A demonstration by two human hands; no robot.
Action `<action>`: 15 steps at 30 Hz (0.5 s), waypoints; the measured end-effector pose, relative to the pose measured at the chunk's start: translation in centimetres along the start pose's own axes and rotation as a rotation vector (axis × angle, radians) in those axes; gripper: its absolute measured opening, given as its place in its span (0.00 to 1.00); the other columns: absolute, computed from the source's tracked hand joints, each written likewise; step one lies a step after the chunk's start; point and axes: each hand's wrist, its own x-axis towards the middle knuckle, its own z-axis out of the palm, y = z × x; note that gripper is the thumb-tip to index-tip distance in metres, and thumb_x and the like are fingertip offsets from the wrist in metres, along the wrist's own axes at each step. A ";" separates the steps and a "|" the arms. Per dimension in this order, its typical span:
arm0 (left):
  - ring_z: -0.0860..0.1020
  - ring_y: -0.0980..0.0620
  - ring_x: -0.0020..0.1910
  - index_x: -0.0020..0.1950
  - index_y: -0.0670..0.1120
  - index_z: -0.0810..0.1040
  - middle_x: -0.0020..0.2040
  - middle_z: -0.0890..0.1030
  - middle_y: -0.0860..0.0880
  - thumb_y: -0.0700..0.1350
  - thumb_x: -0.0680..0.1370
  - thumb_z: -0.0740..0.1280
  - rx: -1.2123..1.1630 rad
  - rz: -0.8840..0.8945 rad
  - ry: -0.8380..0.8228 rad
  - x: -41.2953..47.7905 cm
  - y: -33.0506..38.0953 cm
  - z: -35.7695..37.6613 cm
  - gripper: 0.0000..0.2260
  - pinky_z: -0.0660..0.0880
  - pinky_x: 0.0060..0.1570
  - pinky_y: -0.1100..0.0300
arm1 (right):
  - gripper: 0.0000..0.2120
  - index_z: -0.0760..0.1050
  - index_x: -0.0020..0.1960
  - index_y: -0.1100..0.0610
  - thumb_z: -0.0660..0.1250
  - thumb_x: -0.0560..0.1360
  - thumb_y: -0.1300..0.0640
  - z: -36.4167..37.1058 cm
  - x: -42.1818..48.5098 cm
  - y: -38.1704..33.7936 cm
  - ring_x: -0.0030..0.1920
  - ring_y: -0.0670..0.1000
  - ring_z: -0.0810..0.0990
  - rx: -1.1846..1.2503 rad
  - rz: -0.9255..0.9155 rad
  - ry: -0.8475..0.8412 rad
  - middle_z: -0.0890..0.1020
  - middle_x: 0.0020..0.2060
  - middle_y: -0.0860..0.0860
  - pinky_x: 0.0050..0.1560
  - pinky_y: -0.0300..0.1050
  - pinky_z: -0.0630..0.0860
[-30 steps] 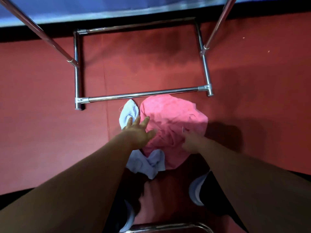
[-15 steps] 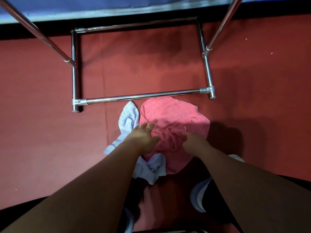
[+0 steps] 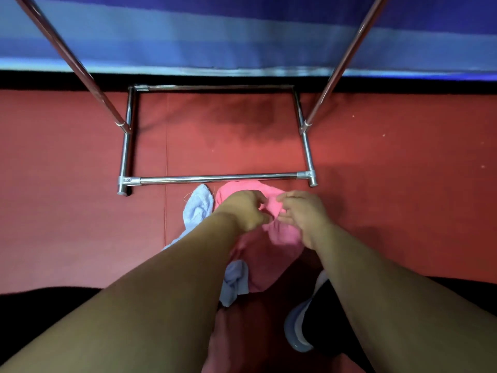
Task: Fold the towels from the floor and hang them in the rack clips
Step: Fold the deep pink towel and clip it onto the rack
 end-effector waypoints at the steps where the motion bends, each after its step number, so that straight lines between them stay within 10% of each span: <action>1: 0.81 0.46 0.61 0.69 0.47 0.81 0.63 0.84 0.46 0.50 0.77 0.77 -0.005 0.027 0.018 -0.7 1.3 -0.6 0.21 0.74 0.59 0.59 | 0.11 0.82 0.49 0.63 0.63 0.78 0.73 -0.4 -1.1 -1.0 0.32 0.50 0.80 0.027 -0.021 0.000 0.82 0.34 0.54 0.31 0.38 0.80; 7: 0.84 0.42 0.51 0.48 0.50 0.79 0.49 0.87 0.44 0.49 0.75 0.77 -0.009 0.165 0.257 -7.2 8.0 -4.2 0.08 0.74 0.45 0.55 | 0.10 0.81 0.34 0.60 0.69 0.72 0.71 -1.6 -9.4 -7.9 0.26 0.49 0.72 0.030 -0.235 -0.012 0.75 0.26 0.55 0.29 0.42 0.70; 11: 0.81 0.44 0.49 0.47 0.51 0.77 0.48 0.86 0.47 0.49 0.75 0.76 0.027 0.248 0.387 -13.1 11.4 -8.0 0.09 0.68 0.43 0.57 | 0.11 0.81 0.37 0.59 0.66 0.74 0.70 -3.0 -16.0 -13.2 0.33 0.52 0.78 0.027 -0.334 -0.014 0.80 0.31 0.56 0.45 0.51 0.80; 15: 0.82 0.45 0.49 0.48 0.48 0.82 0.47 0.86 0.47 0.46 0.75 0.76 0.089 0.350 0.515 -19.3 16.0 -12.5 0.05 0.68 0.43 0.58 | 0.12 0.80 0.43 0.54 0.65 0.76 0.69 -4.7 -22.8 -18.1 0.34 0.47 0.78 0.003 -0.479 -0.013 0.81 0.34 0.52 0.39 0.42 0.79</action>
